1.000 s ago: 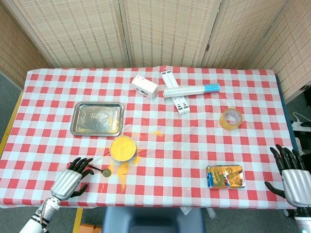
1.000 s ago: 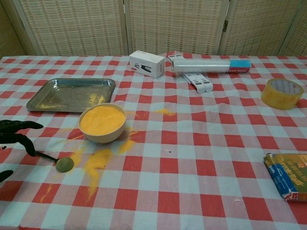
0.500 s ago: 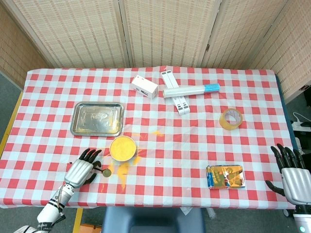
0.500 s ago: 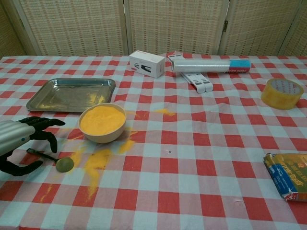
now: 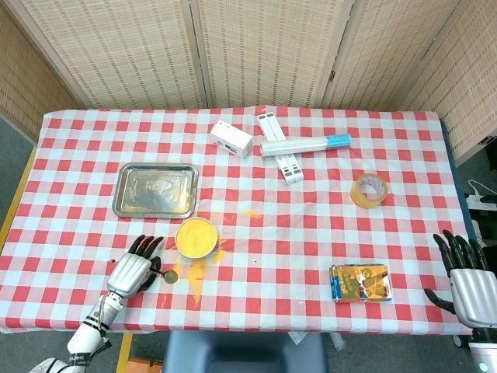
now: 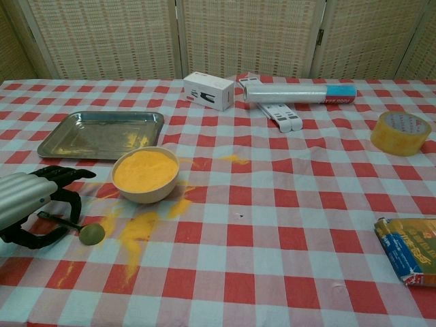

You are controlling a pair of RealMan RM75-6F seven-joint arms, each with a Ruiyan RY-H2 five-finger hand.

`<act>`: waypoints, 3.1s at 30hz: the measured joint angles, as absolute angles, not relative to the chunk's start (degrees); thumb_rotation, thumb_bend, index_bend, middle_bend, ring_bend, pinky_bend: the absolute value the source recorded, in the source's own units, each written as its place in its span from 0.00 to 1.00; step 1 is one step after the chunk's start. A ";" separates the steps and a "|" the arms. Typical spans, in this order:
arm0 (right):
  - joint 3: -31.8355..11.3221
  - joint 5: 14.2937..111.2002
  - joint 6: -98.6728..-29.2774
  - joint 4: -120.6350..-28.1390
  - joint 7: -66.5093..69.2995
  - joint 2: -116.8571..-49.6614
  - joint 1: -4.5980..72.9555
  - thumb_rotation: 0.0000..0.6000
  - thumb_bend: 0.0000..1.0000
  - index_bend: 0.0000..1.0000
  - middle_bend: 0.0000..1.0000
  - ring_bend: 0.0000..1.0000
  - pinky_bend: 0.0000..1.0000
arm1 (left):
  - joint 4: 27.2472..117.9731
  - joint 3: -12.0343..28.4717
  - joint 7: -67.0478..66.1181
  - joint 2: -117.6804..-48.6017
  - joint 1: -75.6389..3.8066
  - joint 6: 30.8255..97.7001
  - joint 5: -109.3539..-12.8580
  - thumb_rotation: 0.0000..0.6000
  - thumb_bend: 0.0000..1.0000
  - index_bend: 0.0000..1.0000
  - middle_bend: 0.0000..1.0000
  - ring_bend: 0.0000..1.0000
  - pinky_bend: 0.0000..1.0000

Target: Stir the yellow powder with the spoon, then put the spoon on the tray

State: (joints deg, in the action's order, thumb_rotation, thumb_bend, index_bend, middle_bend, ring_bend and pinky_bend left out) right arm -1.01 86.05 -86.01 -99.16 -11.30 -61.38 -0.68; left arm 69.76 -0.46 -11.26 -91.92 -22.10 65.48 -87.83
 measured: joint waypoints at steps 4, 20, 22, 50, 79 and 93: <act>-0.99 86.00 -85.93 -99.16 -11.52 -61.47 -0.63 1.00 0.08 0.00 0.00 0.00 0.00 | 69.55 -0.61 -10.97 -92.02 -22.09 65.76 -87.74 1.00 0.45 0.54 0.00 0.00 0.00; -0.89 85.95 -85.81 -99.20 -12.00 -61.71 -0.56 1.00 0.08 0.00 0.00 0.00 0.00 | 67.87 -0.70 -7.85 -92.89 -20.78 71.59 -89.01 1.00 0.46 0.69 0.04 0.00 0.00; -0.83 86.03 -85.78 -99.24 -12.07 -61.74 -0.55 1.00 0.08 0.00 0.00 0.00 0.00 | 67.49 -0.55 -7.03 -93.07 -20.42 73.05 -89.35 1.00 0.46 0.71 0.06 0.00 0.00; -1.79 82.52 -83.58 -98.91 -10.02 -60.64 0.21 1.00 0.08 0.00 0.00 0.00 0.00 | 68.95 13.49 -33.08 -105.21 -31.07 70.52 -79.48 1.00 0.47 0.74 0.12 0.00 0.00; -1.53 83.01 -84.14 -99.37 -9.57 -60.22 0.07 1.00 0.08 0.00 0.00 0.00 0.00 | 71.40 10.52 -35.77 -102.52 -31.18 73.55 -79.35 1.00 0.47 0.45 0.09 0.00 0.00; -1.31 83.65 -84.87 -99.58 -9.63 -60.08 -0.28 1.00 0.08 0.00 0.00 0.00 0.00 | 59.96 6.47 -20.41 -99.77 -30.79 76.05 -86.92 1.00 0.46 0.41 0.07 0.00 0.00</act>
State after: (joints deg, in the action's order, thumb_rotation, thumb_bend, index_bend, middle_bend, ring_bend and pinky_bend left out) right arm -1.31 83.65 -84.87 -99.58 -9.63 -60.08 -0.28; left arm 59.96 6.47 -20.41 -99.77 -30.79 76.05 -86.92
